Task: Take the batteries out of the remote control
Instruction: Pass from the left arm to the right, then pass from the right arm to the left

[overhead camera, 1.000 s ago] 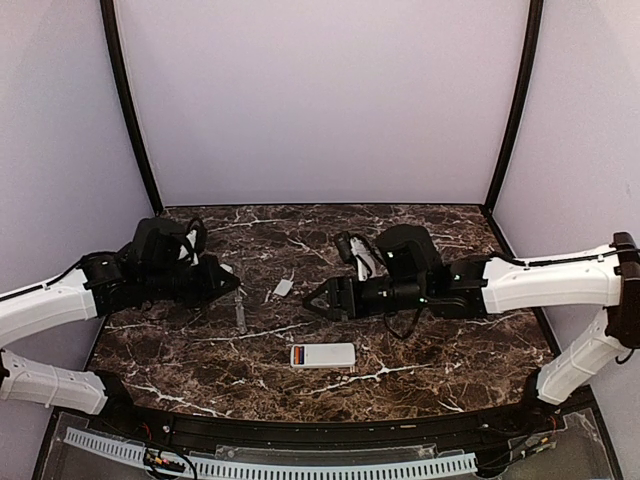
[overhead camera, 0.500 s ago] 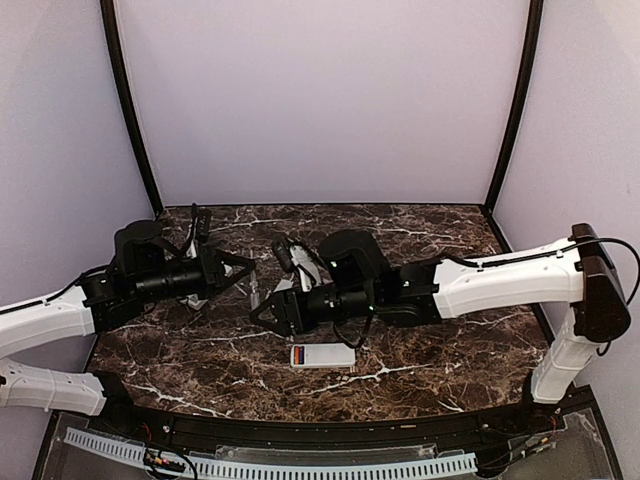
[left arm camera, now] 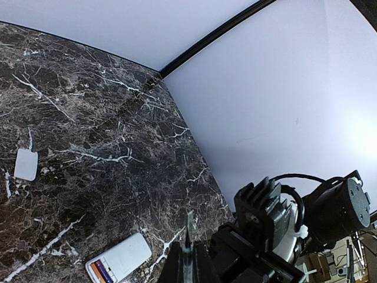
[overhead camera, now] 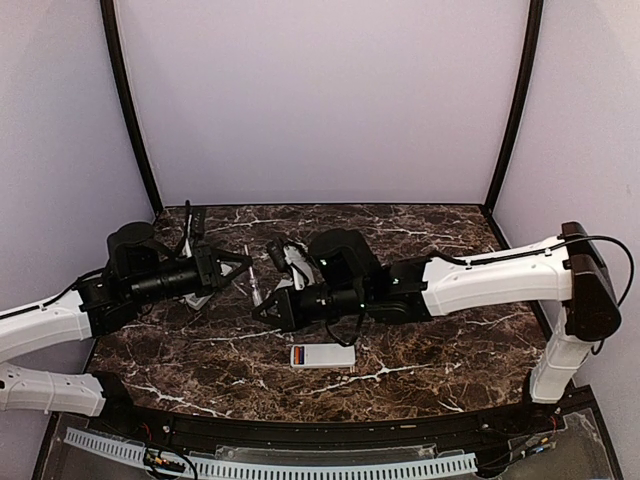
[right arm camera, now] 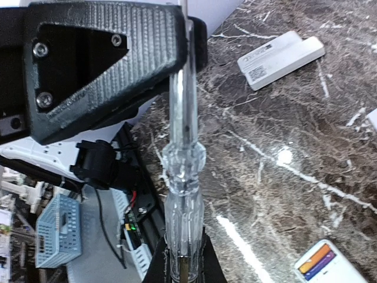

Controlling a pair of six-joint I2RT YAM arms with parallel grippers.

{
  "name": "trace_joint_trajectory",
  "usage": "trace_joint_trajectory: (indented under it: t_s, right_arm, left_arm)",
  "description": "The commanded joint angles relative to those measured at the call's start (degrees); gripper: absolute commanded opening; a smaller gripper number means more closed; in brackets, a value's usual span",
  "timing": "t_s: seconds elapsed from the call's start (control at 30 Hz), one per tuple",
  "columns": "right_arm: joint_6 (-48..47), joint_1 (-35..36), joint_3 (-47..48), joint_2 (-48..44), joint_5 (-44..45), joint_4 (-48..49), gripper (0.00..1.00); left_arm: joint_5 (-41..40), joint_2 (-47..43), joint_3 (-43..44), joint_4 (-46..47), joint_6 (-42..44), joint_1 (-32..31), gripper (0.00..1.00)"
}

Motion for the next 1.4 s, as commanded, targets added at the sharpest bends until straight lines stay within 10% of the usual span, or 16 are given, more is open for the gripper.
trace_joint_trajectory:
  t_s: [0.0, 0.2, 0.43, 0.9, 1.37]
  right_arm:
    - [0.58, -0.44, -0.85, -0.63, 1.51, 2.08, 0.0]
    - [1.54, -3.0, -5.28, -4.63, 0.26, 4.79, 0.0]
    - [-4.42, -6.34, -9.03, -9.95, -10.8, 4.62, 0.0]
    - [-8.41, -5.86, -5.73, -9.85, -19.43, -1.15, 0.0]
    - [-9.97, -5.27, -2.19, -6.41, -20.53, -4.83, 0.0]
  left_arm:
    - [1.23, -1.61, 0.56, -2.57, 1.47, -0.23, 0.16]
    - [4.12, -4.4, 4.45, -12.12, 4.65, 1.67, 0.79]
    - [15.39, -0.74, 8.41, -14.15, 7.56, 4.07, 0.93]
    - [26.02, 4.97, 10.9, -6.9, 3.67, 4.08, 0.9]
    - [23.27, 6.27, 10.36, -6.3, 2.67, 4.08, 0.35]
